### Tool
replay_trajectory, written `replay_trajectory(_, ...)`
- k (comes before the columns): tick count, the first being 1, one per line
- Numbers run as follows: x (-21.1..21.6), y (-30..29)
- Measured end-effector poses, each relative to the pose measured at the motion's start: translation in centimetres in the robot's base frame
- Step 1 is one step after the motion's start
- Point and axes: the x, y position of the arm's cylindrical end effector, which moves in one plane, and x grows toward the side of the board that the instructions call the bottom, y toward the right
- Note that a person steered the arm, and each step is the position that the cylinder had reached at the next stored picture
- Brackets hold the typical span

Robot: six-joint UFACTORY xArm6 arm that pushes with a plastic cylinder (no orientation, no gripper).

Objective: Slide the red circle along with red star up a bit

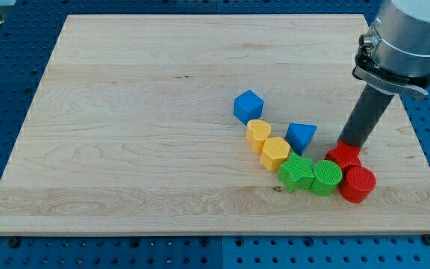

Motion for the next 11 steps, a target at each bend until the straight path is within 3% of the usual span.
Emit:
replay_trajectory(2,-0.4,3.8)
replay_trajectory(4,8.6,10.7)
replay_trajectory(5,11.3,10.5)
replay_trajectory(9,9.5,-0.5)
replay_trajectory(11,2.8,4.1)
